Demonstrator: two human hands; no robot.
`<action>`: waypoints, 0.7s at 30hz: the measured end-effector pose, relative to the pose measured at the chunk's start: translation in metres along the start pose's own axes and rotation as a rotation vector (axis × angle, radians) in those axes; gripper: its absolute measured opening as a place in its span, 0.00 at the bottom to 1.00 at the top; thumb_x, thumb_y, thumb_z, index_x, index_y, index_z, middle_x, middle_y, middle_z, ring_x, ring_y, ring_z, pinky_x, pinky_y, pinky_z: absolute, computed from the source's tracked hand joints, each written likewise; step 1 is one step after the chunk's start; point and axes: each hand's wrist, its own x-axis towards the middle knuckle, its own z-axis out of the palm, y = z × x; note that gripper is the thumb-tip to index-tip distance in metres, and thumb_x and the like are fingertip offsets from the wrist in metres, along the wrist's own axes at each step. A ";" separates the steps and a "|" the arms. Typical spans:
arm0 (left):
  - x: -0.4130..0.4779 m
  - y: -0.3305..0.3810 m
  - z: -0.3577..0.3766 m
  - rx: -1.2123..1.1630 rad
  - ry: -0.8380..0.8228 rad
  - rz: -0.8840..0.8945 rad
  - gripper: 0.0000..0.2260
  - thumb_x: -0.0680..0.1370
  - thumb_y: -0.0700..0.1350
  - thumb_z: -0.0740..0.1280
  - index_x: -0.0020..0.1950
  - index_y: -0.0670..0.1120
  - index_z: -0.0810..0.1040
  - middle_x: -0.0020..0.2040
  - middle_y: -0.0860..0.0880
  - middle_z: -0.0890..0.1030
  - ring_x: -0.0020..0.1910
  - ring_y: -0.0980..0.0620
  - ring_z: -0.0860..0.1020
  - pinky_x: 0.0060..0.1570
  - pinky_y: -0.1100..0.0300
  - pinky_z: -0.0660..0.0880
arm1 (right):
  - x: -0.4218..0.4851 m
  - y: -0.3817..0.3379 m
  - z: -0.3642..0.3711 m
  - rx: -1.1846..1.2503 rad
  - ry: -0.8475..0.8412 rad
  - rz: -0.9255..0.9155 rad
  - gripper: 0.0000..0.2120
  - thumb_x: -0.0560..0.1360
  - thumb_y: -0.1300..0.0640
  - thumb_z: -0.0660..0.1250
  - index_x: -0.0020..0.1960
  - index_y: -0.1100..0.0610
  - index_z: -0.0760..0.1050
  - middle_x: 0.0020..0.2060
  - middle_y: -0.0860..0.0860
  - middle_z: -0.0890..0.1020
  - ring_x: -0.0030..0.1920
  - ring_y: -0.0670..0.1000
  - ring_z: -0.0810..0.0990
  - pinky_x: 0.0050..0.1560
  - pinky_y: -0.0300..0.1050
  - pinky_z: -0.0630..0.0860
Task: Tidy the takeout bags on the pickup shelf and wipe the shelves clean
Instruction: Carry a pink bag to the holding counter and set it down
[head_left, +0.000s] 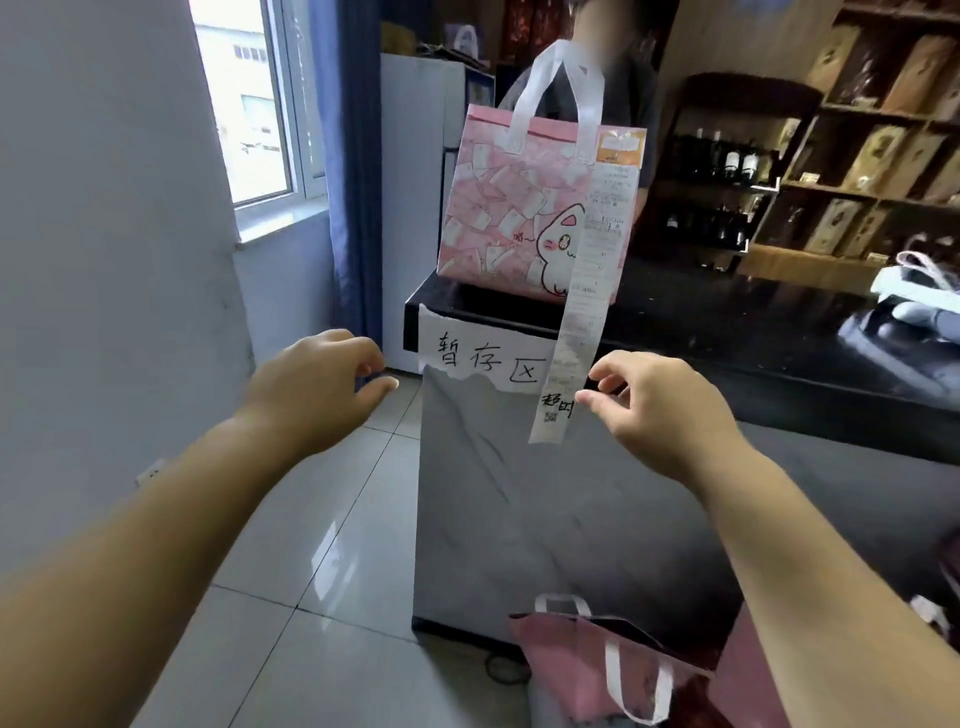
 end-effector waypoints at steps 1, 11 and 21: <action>-0.011 0.002 -0.006 0.013 -0.004 -0.016 0.10 0.75 0.55 0.65 0.47 0.50 0.79 0.46 0.51 0.78 0.42 0.49 0.77 0.40 0.57 0.72 | -0.008 -0.004 -0.001 0.000 -0.027 -0.007 0.11 0.73 0.44 0.66 0.50 0.49 0.76 0.43 0.45 0.80 0.42 0.49 0.78 0.41 0.46 0.77; -0.133 0.045 -0.069 0.182 0.005 -0.184 0.11 0.75 0.59 0.63 0.48 0.53 0.77 0.46 0.55 0.77 0.43 0.52 0.78 0.39 0.59 0.73 | -0.075 -0.032 -0.023 0.102 -0.143 -0.202 0.12 0.73 0.41 0.65 0.51 0.47 0.75 0.43 0.43 0.81 0.43 0.47 0.79 0.45 0.47 0.77; -0.294 0.128 -0.107 0.259 -0.002 -0.485 0.12 0.75 0.60 0.63 0.47 0.53 0.78 0.42 0.56 0.77 0.41 0.54 0.76 0.38 0.59 0.74 | -0.165 -0.052 -0.041 0.189 -0.263 -0.503 0.12 0.73 0.41 0.65 0.51 0.46 0.75 0.43 0.42 0.81 0.44 0.48 0.79 0.42 0.44 0.74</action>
